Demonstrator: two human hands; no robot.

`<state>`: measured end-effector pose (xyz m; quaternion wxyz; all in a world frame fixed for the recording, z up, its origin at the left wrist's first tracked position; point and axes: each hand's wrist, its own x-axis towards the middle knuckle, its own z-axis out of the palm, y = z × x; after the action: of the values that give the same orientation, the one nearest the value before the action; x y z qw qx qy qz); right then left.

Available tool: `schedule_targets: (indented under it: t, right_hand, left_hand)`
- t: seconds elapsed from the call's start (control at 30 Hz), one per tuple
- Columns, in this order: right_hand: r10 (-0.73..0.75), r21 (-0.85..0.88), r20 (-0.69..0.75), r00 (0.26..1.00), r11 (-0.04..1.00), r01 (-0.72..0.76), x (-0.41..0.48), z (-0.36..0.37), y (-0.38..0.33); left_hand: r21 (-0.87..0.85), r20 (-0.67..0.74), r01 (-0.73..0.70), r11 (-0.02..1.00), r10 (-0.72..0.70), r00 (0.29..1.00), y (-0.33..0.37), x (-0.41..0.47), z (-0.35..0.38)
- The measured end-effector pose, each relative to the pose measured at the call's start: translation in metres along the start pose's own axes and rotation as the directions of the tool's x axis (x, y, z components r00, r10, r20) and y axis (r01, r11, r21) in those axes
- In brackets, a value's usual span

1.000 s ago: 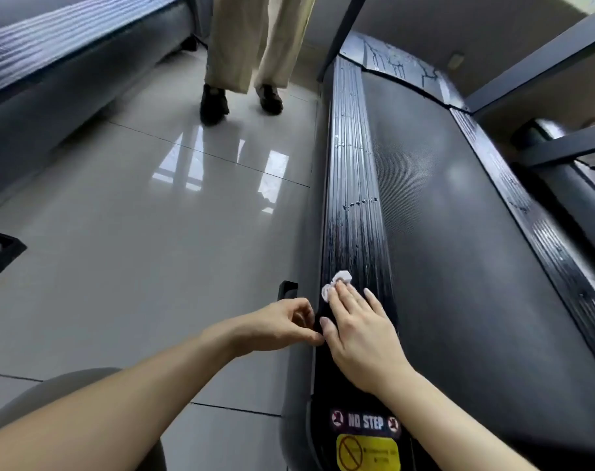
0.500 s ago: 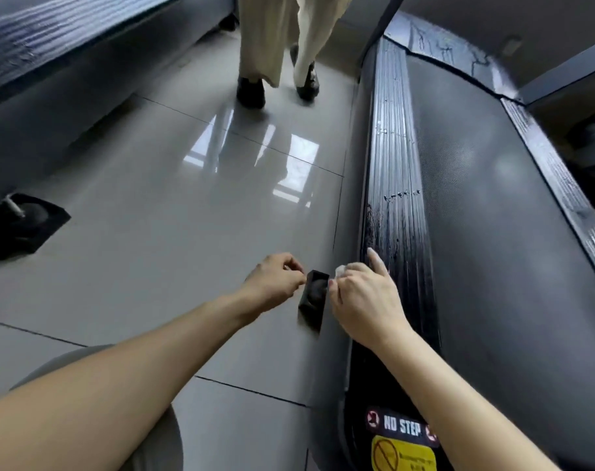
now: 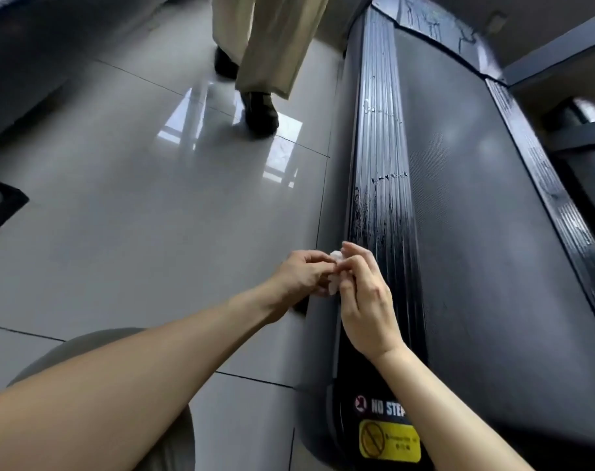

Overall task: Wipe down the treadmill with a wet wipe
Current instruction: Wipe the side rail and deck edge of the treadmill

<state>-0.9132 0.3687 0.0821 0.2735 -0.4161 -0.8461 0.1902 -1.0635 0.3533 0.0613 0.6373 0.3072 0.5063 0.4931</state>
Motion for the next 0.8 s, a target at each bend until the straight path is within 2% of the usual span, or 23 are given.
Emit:
schedule_targets:
  t: [0.07, 0.17, 0.23, 0.33, 0.47, 0.53, 0.6, 0.63, 0.7, 0.8]
  right_hand:
    - [0.096, 0.119, -0.105, 0.99, 0.989, -0.083, 0.0, -0.002, 0.002]
    - [0.267, 0.14, -0.305, 0.914, 0.962, -0.234, 0.007, -0.005, 0.008]
    - [0.343, 0.038, -0.288, 0.894, 0.937, -0.347, 0.012, -0.003, 0.011]
    - [0.311, -0.203, -0.21, 0.927, 0.913, -0.353, 0.016, 0.003, 0.016]
    - [0.295, -0.237, -0.205, 0.933, 0.91, -0.339, 0.017, 0.003, 0.016]
    - [0.284, -0.255, -0.206, 0.936, 0.908, -0.332, 0.017, 0.002, 0.016]
    - [0.279, -0.261, -0.204, 0.938, 0.908, -0.327, 0.016, 0.004, 0.015]
    - [0.276, -0.272, -0.203, 0.939, 0.906, -0.325, 0.015, 0.004, 0.015]
    - [0.279, -0.276, -0.205, 0.938, 0.903, -0.329, 0.016, 0.005, 0.014]
    - [0.277, -0.303, -0.198, 0.94, 0.895, -0.327, 0.017, 0.006, 0.011]
  left_hand:
    - [0.077, -0.041, -0.033, 0.996, 0.036, 0.998, -0.008, 0.006, 0.002]
    - [0.291, -0.122, -0.07, 0.954, 0.11, 0.986, -0.017, 0.014, 0.004]
    - [0.421, -0.176, -0.08, 0.903, 0.167, 0.97, -0.02, 0.02, 0.004]
    - [0.504, -0.205, -0.09, 0.859, 0.22, 0.954, -0.015, 0.024, 0.004]
    - [0.514, -0.103, -0.143, 0.845, 0.227, 0.969, -0.015, 0.0, 0.015]
    - [0.458, 0.027, -0.112, 0.882, 0.112, 0.993, -0.024, -0.034, 0.015]
    - [0.382, 0.157, -0.006, 0.924, -0.059, 0.986, -0.04, -0.071, 0.013]
    - [0.375, 0.17, 0.056, 0.925, -0.128, 0.977, -0.048, -0.085, 0.015]
    - [0.385, 0.069, 0.136, 0.913, -0.175, 0.982, -0.057, -0.092, 0.019]
    - [0.27, -0.128, 0.126, 0.955, -0.094, 0.987, -0.056, -0.051, 0.019]
